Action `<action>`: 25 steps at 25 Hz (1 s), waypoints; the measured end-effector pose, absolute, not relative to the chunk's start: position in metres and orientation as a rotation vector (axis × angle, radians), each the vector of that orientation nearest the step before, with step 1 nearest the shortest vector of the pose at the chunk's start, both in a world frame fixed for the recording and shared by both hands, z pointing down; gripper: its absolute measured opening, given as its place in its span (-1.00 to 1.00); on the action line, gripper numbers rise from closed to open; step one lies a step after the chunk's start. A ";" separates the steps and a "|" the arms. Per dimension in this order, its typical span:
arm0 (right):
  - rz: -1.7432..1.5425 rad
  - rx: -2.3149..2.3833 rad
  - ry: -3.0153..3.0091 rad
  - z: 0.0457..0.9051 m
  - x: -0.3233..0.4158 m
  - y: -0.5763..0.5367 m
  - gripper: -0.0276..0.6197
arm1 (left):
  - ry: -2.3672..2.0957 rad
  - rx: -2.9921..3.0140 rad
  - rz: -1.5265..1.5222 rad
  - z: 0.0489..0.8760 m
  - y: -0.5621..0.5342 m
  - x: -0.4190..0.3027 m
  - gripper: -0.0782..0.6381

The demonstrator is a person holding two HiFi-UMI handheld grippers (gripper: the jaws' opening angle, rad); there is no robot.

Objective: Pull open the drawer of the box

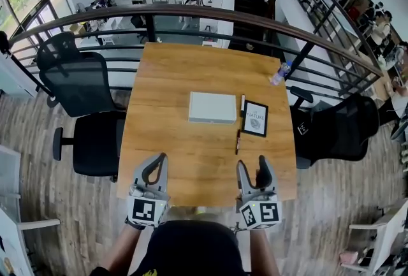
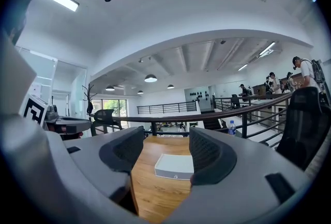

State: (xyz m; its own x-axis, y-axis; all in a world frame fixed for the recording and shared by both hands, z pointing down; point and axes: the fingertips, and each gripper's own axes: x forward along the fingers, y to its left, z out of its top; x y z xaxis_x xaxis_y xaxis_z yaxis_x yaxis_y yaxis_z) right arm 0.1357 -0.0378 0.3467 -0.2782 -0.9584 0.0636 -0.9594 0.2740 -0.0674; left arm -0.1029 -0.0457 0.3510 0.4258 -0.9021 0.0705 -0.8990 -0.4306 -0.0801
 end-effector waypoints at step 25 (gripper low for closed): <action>0.311 1.778 -2.316 0.495 0.107 -0.187 -0.17 | 1.698 -2.797 -0.322 0.477 -0.150 -0.086 -0.73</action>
State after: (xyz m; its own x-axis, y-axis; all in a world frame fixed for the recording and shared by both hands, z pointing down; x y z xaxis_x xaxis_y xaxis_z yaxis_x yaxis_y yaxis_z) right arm 0.1074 -0.1871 0.4947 -0.2534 -0.9237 0.2874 -0.9668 0.2521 -0.0421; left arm -0.0865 -0.1502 0.4771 0.4507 -0.8596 0.2409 -0.8881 -0.4590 0.0236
